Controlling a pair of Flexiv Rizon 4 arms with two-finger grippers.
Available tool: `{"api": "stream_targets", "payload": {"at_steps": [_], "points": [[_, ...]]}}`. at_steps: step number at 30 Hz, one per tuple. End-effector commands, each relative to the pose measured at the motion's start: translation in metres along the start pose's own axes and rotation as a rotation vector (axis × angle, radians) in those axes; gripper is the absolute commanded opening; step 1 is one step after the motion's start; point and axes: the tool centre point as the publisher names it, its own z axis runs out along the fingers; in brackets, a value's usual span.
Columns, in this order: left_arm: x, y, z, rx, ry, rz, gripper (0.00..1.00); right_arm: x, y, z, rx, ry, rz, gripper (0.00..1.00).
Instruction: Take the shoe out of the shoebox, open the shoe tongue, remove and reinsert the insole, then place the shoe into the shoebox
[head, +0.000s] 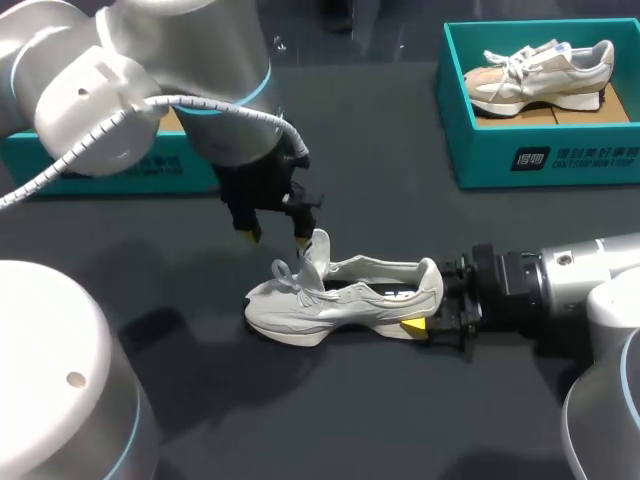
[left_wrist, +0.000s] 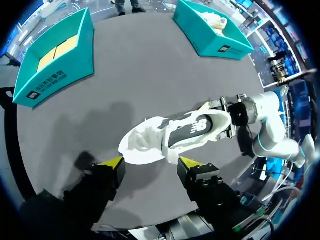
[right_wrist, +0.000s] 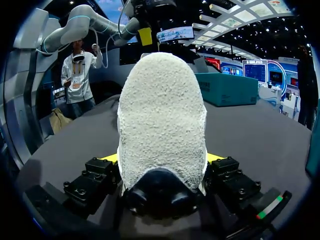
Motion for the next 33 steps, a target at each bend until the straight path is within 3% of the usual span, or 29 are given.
{"api": "stream_targets", "payload": {"at_steps": [1, 7, 11, 17, 19, 22, 23, 33], "points": [[0.009, -0.007, -0.009, -0.012, 0.057, 0.072, 0.65, 0.000, 0.000, 0.001, 0.005, 0.000, 0.001, 0.00], [0.034, -0.016, -0.028, -0.069, 0.149, 0.271, 0.63, 0.000, 0.000, 0.001, 0.005, 0.000, 0.001, 0.00], [0.050, -0.018, -0.033, -0.103, 0.164, 0.385, 0.50, 0.000, 0.000, 0.001, 0.005, 0.000, 0.001, 0.00], [0.065, -0.017, -0.036, -0.137, 0.172, 0.603, 0.46, 0.000, 0.000, 0.001, 0.005, 0.000, 0.001, 0.00], [0.067, -0.017, -0.038, -0.127, 0.184, 0.677, 0.31, 0.000, 0.000, 0.001, 0.005, 0.000, 0.001, 0.00], [0.068, -0.017, -0.040, -0.076, 0.182, 0.781, 0.27, 0.000, 0.000, 0.001, 0.005, 0.000, 0.001, 0.00], [0.069, -0.016, -0.041, -0.057, 0.173, 0.834, 0.00, 0.000, 0.000, 0.001, 0.005, 0.000, 0.001, 0.00], [0.069, -0.019, -0.040, -0.053, 0.191, 0.829, 0.00, 0.000, 0.000, 0.001, 0.005, 0.000, 0.001, 0.00]]}}
